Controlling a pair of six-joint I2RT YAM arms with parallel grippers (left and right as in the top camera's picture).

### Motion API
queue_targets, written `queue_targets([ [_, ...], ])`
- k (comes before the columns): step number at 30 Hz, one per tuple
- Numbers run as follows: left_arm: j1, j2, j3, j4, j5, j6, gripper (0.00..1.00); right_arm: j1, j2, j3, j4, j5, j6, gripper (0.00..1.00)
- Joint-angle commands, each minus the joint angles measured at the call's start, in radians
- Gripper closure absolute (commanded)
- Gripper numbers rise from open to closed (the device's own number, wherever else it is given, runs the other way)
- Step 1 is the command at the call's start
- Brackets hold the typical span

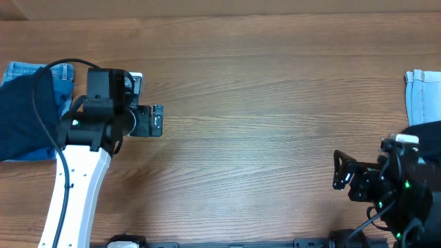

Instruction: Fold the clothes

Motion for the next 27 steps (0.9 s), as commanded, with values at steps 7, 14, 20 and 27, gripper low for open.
queue_targets([
  [7, 0.005, 0.118, 0.002, 0.001, 0.001, -0.006, 0.00, 0.005, -0.464, -0.591, 0.577, 0.025, -0.174, 0.00],
  [14, 0.005, 0.127, 0.002, 0.001, 0.001, -0.006, 0.00, 0.005, -0.566, -0.861, 0.956, 0.028, -0.195, 0.00],
  [20, 0.005, 0.127, 0.002, 0.001, 0.001, -0.006, 0.00, 0.005, -0.566, -1.037, 1.021, 0.027, -0.195, 0.00],
  [27, 0.005, 0.127, 0.002, 0.001, 0.001, -0.006, 0.00, 0.006, -0.566, -1.037, 1.021, 0.020, -0.194, 0.00],
])
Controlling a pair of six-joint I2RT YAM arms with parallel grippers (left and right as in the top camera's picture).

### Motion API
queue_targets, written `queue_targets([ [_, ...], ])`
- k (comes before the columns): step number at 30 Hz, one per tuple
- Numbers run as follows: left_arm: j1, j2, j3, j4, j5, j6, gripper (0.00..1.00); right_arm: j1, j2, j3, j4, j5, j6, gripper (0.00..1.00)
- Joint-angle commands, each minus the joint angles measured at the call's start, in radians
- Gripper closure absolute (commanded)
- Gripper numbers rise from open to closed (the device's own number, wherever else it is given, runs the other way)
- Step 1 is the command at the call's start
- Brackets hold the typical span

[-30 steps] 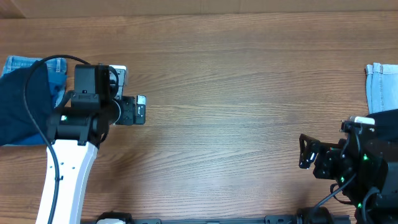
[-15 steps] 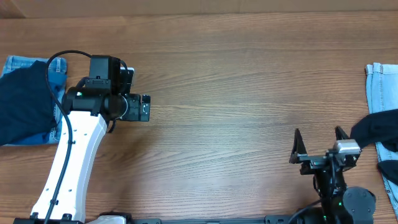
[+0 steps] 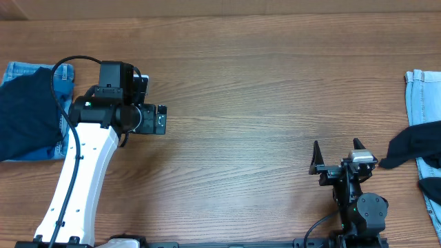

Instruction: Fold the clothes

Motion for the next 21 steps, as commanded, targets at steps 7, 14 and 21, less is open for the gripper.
queue_targets([
  [7, 0.005, 0.005, 0.002, 0.002, 0.001, -0.006, 0.00, 0.006, -0.010, 0.001, 0.008, -0.001, -0.006, 0.00],
  [14, 0.005, 0.005, 0.002, 0.002, 0.001, -0.006, 0.00, 0.006, -0.010, 0.001, 0.008, -0.001, -0.006, 0.00],
  [21, 0.005, -0.048, 0.002, 0.010, -0.045, -0.006, 0.00, 0.006, -0.010, 0.001, 0.008, -0.001, -0.006, 0.00],
])
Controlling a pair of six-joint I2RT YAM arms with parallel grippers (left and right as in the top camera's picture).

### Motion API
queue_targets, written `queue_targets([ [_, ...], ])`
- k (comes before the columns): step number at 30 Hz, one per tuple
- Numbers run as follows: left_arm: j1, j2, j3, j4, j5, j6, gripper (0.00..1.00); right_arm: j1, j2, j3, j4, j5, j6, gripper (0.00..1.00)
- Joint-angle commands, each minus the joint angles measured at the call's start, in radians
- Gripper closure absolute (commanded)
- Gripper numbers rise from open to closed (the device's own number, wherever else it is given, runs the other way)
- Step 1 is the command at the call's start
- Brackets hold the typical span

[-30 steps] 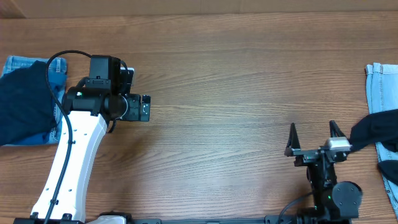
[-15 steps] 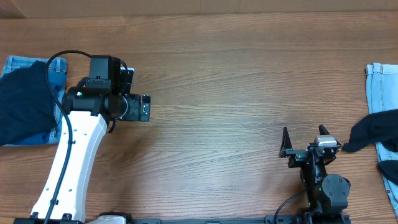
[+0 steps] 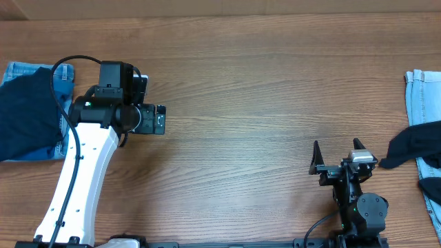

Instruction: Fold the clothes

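Observation:
At the table's left edge lies a folded pile [image 3: 26, 114], a dark navy garment on top of blue jeans. My left gripper [image 3: 153, 119] hovers just right of that pile, apart from it; its jaws are not clear from above. At the right edge a dark garment [image 3: 412, 143] lies rumpled over light blue denim [image 3: 423, 93]. Near the front edge my right gripper [image 3: 336, 153] points away from me, open and empty, with the dark garment a short way to its right.
The brown wooden table [image 3: 255, 83] stretches between the two piles. The white left arm [image 3: 72, 186] runs from the front left corner. The right arm's base [image 3: 362, 210] sits at the front edge.
First my left wrist stood close against the left pile, and my right arm was at the far right, over the dark garment. By the second moment the left wrist had shifted slightly right, and the right arm sat near the front edge, open. Both stay there now.

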Motion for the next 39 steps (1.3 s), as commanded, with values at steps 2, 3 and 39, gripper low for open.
queue_targets([
  [2, 0.006, -0.122, -0.001, 0.058, -0.047, -0.006, 0.00, 0.006, -0.010, 0.001, 0.008, -0.001, -0.004, 0.00],
  [3, 0.006, -0.167, -0.014, 0.088, -0.060, -0.006, 0.00, 0.006, -0.010, 0.001, 0.008, -0.001, -0.004, 0.00],
  [39, 0.134, -1.429, -1.250, 0.951, -0.032, -0.058, 0.00, 0.006, -0.010, 0.001, 0.008, -0.001, -0.004, 0.00],
])
